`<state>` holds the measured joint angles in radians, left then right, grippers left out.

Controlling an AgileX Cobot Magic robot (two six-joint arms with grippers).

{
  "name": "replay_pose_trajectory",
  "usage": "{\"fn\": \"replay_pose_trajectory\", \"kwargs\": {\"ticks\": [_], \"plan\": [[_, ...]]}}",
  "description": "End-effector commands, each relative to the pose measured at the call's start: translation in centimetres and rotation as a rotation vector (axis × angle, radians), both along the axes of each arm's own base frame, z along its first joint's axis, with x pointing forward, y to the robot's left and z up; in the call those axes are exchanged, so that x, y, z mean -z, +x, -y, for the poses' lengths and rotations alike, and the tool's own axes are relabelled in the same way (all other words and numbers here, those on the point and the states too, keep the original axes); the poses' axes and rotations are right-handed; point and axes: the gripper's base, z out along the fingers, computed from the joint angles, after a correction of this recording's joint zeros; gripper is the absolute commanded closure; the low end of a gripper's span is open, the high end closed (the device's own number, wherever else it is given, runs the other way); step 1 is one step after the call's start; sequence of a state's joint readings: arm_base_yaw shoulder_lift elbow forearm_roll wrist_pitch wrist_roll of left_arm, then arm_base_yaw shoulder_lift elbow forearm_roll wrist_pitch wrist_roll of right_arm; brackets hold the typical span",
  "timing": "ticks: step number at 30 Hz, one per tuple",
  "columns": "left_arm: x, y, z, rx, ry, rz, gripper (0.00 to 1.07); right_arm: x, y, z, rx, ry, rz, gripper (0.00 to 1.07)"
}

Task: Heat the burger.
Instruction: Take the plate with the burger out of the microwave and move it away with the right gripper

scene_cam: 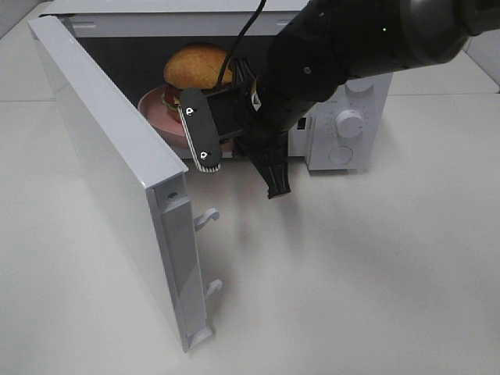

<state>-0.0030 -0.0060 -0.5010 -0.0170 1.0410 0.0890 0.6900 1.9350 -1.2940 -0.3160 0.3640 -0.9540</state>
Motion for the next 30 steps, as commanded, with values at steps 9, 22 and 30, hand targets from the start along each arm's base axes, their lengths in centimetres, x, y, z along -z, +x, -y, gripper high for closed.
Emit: {"fn": "replay_pose_trajectory", "kwargs": {"ticks": [9,22,30], "plan": [[0.1,-0.2,0.0,-0.004,0.0,0.021,0.06,-0.3,-2.5,2.6,-0.052,0.016,0.063,1.07],[0.1,-0.2,0.0,-0.004,0.0,0.021,0.06,0.2,-4.6,3.8,-0.115,0.052,0.102,1.07],[0.1,-0.2,0.0,-0.004,0.0,0.021,0.06,-1.3,-5.9,4.8,-0.127,0.082,0.141,1.07]]}}
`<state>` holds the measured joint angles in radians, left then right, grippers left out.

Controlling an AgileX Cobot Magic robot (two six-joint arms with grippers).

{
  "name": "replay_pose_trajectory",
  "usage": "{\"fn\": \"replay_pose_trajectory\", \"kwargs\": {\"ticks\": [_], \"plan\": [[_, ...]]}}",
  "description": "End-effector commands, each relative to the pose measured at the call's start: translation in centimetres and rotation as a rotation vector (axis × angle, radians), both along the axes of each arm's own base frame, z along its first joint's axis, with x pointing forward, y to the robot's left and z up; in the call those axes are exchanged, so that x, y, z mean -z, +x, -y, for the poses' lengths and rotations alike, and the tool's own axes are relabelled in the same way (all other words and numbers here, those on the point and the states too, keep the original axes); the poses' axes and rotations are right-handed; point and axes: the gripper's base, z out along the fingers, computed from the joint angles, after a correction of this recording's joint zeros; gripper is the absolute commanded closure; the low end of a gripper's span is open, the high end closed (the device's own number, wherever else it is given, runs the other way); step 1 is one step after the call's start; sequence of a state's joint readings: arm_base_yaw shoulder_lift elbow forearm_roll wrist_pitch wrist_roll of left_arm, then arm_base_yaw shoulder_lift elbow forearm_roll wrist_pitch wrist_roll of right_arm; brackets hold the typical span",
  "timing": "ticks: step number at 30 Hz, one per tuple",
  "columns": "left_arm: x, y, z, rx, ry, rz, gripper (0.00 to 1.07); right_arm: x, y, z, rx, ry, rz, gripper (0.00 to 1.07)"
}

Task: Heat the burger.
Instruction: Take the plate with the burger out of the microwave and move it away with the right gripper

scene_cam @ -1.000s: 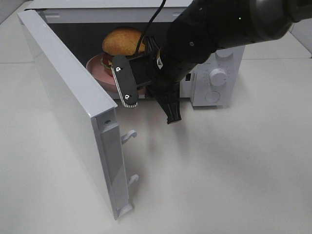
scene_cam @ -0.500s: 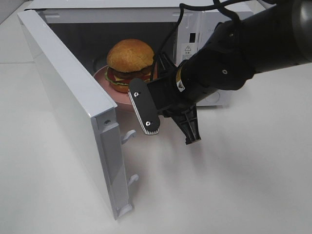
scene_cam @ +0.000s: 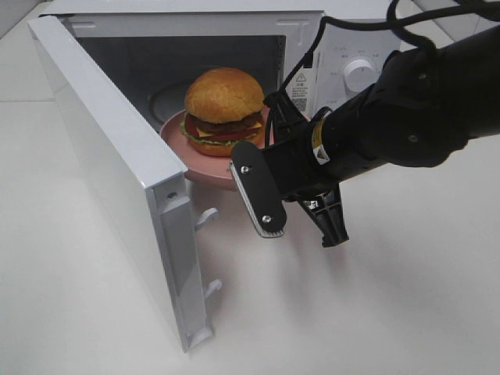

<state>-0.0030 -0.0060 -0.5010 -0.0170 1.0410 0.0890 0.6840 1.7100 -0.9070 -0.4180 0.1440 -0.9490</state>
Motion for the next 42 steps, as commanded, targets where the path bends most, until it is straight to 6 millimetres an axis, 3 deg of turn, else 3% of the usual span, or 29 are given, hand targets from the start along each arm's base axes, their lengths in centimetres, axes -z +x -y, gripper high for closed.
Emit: {"fn": "replay_pose_trajectory", "kwargs": {"ticks": [1,20,42], "plan": [[0.1,-0.2,0.0,-0.004,0.0,0.021,0.06,-2.1,0.0,0.1,-0.015,0.083,0.082,1.07],[0.1,-0.2,0.0,-0.004,0.0,0.021,0.06,-4.2,-4.8,3.9,-0.009,0.121,0.12,1.07],[0.1,-0.2,0.0,-0.004,0.0,0.021,0.06,-7.0,-10.1,9.5,0.121,0.078,0.124,1.07]]}}
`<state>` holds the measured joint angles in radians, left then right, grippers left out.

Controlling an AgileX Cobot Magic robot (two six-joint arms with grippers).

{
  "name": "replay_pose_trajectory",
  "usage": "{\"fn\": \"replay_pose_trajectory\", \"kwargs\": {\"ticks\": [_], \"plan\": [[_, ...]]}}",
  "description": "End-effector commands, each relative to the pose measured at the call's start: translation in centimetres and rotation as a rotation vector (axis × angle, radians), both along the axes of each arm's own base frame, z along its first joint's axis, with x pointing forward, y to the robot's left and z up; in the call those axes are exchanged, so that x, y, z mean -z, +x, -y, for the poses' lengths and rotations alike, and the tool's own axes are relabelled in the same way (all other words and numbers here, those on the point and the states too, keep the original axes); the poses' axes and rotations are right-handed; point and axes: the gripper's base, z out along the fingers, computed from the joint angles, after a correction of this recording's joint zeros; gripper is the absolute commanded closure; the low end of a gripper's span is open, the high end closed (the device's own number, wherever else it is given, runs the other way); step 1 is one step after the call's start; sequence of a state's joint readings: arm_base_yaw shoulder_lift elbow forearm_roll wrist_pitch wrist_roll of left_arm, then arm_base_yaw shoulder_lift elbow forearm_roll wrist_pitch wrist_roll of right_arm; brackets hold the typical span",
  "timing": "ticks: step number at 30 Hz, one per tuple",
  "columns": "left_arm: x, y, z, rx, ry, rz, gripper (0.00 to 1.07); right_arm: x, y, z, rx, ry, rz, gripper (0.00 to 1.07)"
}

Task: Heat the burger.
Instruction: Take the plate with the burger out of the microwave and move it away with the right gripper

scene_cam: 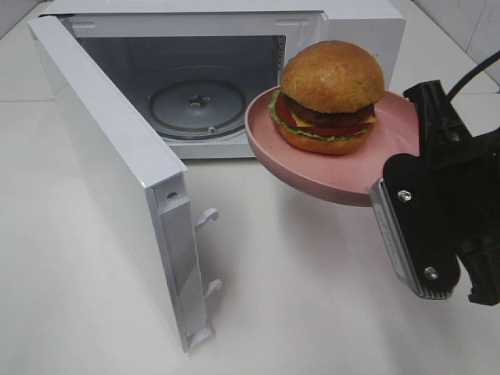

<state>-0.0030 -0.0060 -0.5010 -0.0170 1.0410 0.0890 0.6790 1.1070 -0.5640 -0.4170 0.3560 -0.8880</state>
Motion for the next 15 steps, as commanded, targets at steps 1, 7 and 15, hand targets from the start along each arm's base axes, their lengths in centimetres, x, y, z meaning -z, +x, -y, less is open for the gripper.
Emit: {"fn": "replay_pose_trajectory", "kwargs": {"ticks": [1,7,15], "plan": [[0.1,-0.2,0.0,-0.004,0.0,0.021,0.06,-1.3,-0.2,0.3,-0.004,0.035,0.063,1.07],[0.1,-0.2,0.0,-0.004,0.0,0.021,0.06,-2.6,-1.3,1.5,0.055,0.068,0.081,1.07],[0.1,-0.2,0.0,-0.004,0.0,0.021,0.06,-3.2,-2.2,3.0,0.123,0.024,0.076,1.07]]}}
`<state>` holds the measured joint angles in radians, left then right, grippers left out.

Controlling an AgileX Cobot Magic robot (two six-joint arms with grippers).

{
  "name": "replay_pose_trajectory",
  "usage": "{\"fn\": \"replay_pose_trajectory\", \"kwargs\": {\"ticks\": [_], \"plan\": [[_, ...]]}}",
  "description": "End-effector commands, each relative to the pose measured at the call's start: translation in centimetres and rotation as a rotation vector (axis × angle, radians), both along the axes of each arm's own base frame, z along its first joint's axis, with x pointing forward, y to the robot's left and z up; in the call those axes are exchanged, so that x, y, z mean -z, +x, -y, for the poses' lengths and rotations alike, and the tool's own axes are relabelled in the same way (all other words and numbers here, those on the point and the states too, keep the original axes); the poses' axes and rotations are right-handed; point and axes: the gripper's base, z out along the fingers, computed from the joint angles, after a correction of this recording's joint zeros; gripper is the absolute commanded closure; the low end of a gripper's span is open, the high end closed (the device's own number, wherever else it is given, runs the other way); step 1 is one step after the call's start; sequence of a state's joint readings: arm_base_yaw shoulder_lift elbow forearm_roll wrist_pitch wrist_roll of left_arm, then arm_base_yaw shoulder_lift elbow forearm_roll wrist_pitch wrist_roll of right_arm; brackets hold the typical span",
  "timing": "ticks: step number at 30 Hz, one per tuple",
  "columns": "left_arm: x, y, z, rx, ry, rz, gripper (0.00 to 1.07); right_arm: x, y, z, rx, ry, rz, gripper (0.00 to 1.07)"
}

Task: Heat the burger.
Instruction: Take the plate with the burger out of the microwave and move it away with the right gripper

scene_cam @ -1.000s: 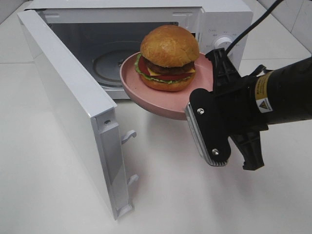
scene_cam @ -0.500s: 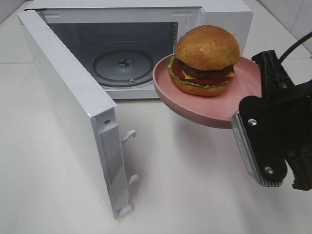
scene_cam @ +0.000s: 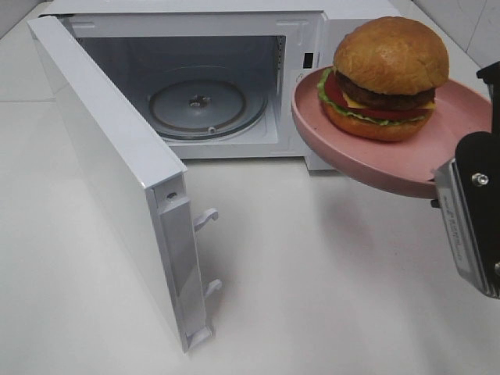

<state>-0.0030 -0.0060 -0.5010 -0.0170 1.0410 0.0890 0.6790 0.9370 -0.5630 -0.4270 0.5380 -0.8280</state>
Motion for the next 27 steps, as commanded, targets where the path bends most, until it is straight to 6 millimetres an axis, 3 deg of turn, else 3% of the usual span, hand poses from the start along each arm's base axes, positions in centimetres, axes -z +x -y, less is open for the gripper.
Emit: {"fn": "replay_pose_trajectory", "kwargs": {"ticks": [1,27], "plan": [[0.1,-0.2,0.0,-0.004,0.0,0.021,0.06,-0.9,0.0,0.6,0.033,0.005,0.059,1.07],[0.1,-0.2,0.0,-0.004,0.0,0.021,0.06,-0.3,-0.9,4.0,0.635,0.019,-0.053,1.06]]}}
